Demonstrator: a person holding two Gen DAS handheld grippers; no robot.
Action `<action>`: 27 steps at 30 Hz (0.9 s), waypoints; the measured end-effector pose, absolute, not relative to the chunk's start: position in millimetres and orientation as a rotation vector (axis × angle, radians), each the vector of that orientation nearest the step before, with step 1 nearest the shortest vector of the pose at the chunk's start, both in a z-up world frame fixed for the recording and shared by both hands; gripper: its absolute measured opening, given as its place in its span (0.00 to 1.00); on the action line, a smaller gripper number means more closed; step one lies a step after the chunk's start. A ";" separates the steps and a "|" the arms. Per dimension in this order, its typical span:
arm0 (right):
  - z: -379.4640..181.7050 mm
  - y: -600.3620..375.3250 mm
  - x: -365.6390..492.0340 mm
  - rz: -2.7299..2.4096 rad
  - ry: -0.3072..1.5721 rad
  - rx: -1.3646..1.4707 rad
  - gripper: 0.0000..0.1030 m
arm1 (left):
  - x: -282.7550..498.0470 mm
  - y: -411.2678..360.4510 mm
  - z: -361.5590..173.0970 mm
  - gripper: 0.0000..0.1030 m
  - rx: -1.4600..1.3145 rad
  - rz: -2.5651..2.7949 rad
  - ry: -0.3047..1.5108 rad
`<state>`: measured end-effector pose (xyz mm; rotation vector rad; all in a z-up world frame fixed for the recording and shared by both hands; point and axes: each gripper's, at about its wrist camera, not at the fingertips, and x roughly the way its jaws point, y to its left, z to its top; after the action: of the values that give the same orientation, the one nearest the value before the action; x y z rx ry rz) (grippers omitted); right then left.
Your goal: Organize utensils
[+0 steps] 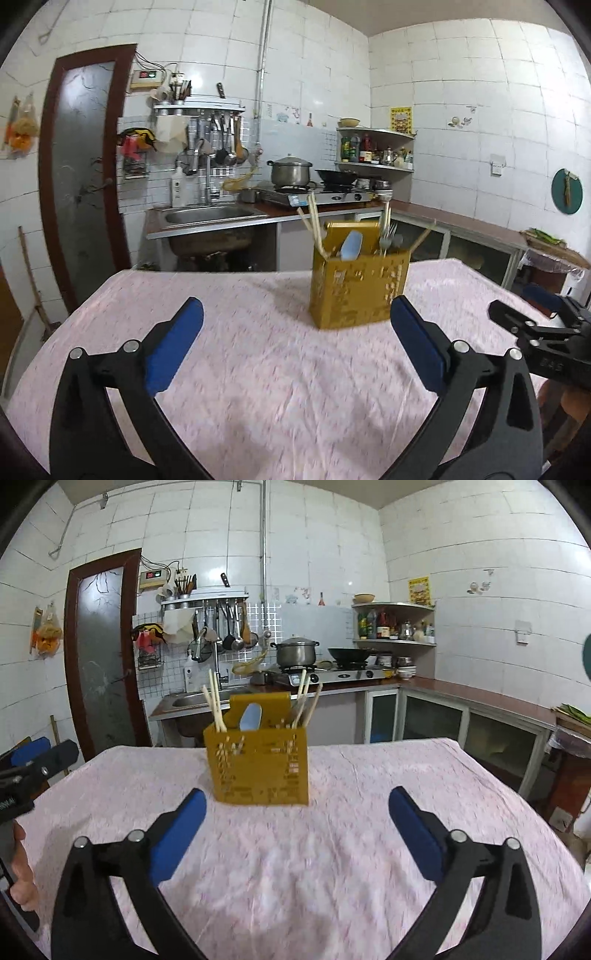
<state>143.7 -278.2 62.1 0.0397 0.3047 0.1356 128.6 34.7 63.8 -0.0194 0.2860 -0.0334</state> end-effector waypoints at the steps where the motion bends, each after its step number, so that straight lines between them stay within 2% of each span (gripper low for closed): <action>1: 59.3 -276.8 136.2 0.133 0.298 0.042 0.96 | 124.4 33.8 59.3 0.95 -0.017 -0.034 0.286; 5: 45.0 -271.0 106.9 0.102 0.277 0.035 0.96 | 94.7 29.6 34.2 0.95 0.020 -0.014 0.262; 12: 27.8 -263.0 84.5 0.106 0.217 0.026 0.96 | 87.4 29.4 9.2 0.95 0.052 0.055 0.234; 27: 29.9 -262.6 79.8 0.080 0.180 0.029 0.96 | 88.5 33.9 4.6 0.95 0.038 0.060 0.249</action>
<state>79.8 -262.6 29.9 0.0295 0.1803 0.0797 88.5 33.9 4.6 0.0379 0.2488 0.0602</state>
